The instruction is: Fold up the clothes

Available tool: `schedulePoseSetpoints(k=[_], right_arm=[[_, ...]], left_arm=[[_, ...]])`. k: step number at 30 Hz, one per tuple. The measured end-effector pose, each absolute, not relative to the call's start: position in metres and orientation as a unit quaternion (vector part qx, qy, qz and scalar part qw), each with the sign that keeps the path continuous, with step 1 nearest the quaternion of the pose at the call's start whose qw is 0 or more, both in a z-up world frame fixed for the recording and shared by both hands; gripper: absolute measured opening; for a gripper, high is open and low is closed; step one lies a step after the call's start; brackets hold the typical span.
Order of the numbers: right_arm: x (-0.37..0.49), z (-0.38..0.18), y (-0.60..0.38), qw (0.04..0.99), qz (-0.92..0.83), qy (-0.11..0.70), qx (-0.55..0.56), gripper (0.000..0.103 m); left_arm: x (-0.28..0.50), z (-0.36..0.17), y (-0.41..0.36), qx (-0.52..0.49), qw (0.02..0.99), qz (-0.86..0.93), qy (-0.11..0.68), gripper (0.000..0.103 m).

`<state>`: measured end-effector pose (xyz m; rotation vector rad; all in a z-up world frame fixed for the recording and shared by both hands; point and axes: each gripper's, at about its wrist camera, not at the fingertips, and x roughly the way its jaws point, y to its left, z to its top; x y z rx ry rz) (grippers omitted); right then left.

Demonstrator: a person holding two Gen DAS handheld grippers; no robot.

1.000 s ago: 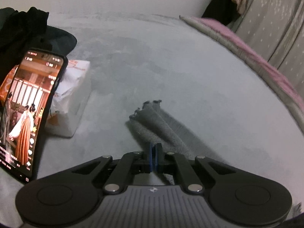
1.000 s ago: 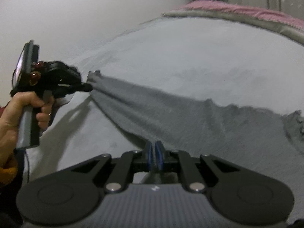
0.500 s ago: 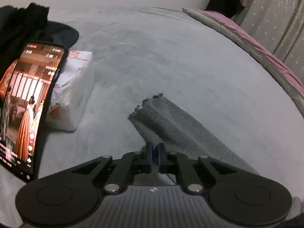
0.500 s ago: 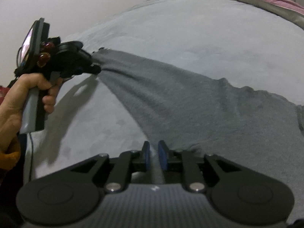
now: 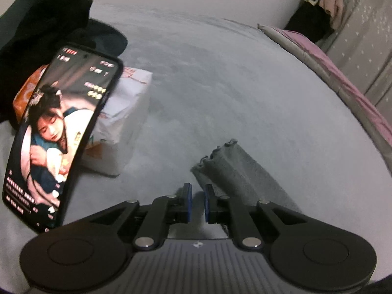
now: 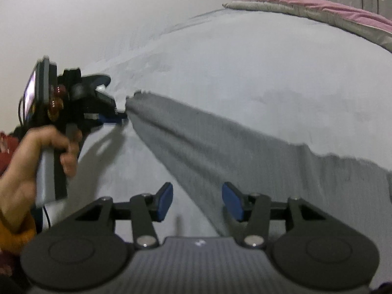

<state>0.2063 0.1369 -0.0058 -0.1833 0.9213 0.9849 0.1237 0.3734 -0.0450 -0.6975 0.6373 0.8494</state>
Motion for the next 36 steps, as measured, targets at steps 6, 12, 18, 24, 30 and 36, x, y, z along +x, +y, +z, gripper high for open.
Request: schedulePoseSetpoints(k=[6, 12, 18, 24, 30, 36], right_arm=[[0.230, -0.009, 0.183, 0.776, 0.467, 0.418, -0.077, 0.055], [0.254, -0.012, 0.232, 0.772, 0.479, 0.412, -0.072, 0.056], [0.271, -0.018, 0.288, 0.758, 0.500, 0.412, -0.078, 0.056], [0.273, -0.029, 0.334, 0.749, 0.511, 0.405, -0.120, 0.054], [0.272, -0.045, 0.352, 0.754, 0.499, 0.397, -0.156, 0.031], [0.265, -0.040, 0.352, 0.777, 0.493, 0.354, -0.169, 0.007]], left_arm=[[0.129, -0.049, 0.367, -0.297, 0.810, 0.407, 0.299, 0.009], [0.117, -0.059, 0.356, -0.310, 0.806, 0.442, 0.243, 0.002], [0.114, -0.067, 0.346, -0.298, 0.809, 0.460, 0.211, 0.002], [0.114, -0.069, 0.348, -0.298, 0.810, 0.458, 0.210, 0.002], [0.107, -0.071, 0.350, -0.315, 0.811, 0.452, 0.198, 0.002], [0.105, -0.072, 0.346, -0.321, 0.811, 0.451, 0.190, 0.003]])
